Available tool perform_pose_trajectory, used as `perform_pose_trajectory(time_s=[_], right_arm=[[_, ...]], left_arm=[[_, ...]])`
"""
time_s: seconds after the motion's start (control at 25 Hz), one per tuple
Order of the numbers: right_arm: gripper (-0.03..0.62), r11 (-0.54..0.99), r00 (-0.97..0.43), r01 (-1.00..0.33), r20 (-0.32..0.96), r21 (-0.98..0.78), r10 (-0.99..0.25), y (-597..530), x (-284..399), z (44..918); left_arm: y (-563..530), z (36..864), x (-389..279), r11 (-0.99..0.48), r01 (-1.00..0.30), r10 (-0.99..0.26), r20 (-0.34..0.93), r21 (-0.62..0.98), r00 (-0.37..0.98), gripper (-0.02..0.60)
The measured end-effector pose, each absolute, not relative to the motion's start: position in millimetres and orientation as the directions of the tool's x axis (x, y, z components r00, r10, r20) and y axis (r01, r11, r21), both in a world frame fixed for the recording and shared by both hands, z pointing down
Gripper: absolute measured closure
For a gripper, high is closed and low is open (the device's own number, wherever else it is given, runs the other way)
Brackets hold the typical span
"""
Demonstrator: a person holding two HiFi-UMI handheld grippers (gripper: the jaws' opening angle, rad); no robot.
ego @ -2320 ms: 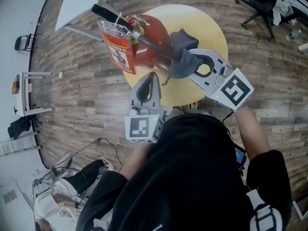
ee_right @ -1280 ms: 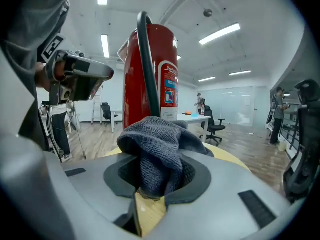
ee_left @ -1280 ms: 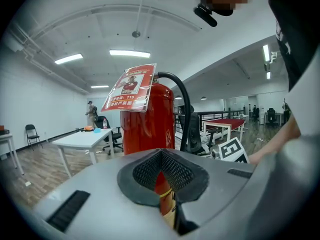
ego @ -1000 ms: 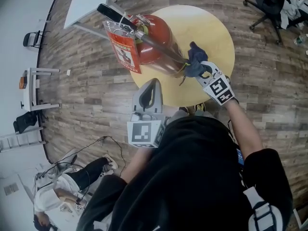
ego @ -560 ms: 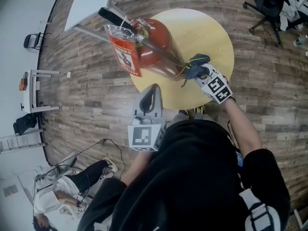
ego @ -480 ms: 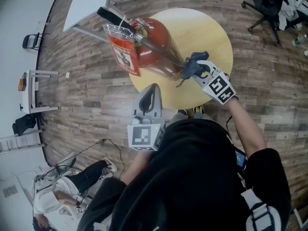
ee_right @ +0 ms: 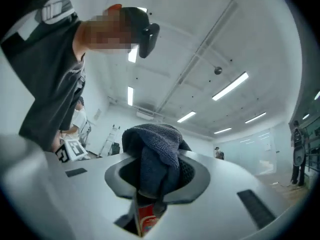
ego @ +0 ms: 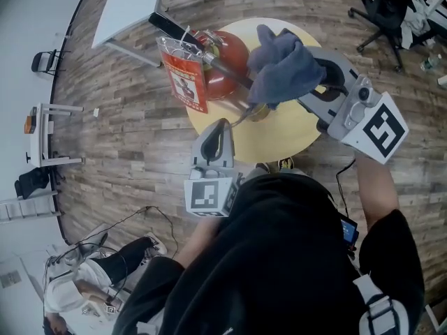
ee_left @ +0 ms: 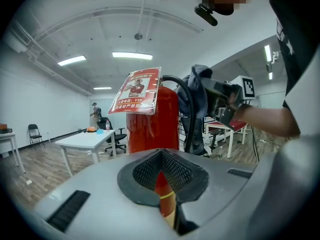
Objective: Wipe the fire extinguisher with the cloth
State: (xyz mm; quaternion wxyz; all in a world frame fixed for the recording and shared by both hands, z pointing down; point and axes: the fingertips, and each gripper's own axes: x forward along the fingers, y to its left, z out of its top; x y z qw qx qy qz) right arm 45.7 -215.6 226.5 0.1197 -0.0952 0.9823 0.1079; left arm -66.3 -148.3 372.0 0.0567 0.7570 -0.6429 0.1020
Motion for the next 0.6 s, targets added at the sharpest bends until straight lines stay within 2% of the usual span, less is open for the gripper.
perform_pose_trajectory(time_s=[0.04,0.16,0.28,0.52,0.6], right_arm=[[0.493,0.948,-0.959,-0.221,-0.23,0.231,-0.167,-226.6,42.6,225.0],[0.493,0.928,-0.989,-0.149,-0.043,0.34,-0.143,-236.6,10.7,252.7],[0.503,0.955,-0.996,-0.093,-0.033,0.282,-0.088,-231.0,-2.5,269.4],[0.503,0.978,-0.997,-0.034,0.064,0.207,-0.048,-235.7,-2.4,327.2],[0.503,0.978,-0.99,-0.018,0.132,0.208,-0.046,-240.8,-2.9,349.3]], left_arm=[[-147.1,372.3,-66.7,-0.164,-0.985,-0.962,0.228,-0.043,0.151,0.566],[-143.5,374.1,-69.1,-0.157,-0.986,-0.962,0.232,-0.047,0.142,0.566],[-141.4,374.4,-72.4,-0.145,-0.988,-0.964,0.231,-0.045,0.131,0.566],[-140.4,377.7,-71.3,-0.147,-0.988,-0.963,0.236,-0.038,0.134,0.565],[-140.3,379.1,-68.4,-0.151,-0.988,-0.961,0.24,-0.034,0.139,0.566]])
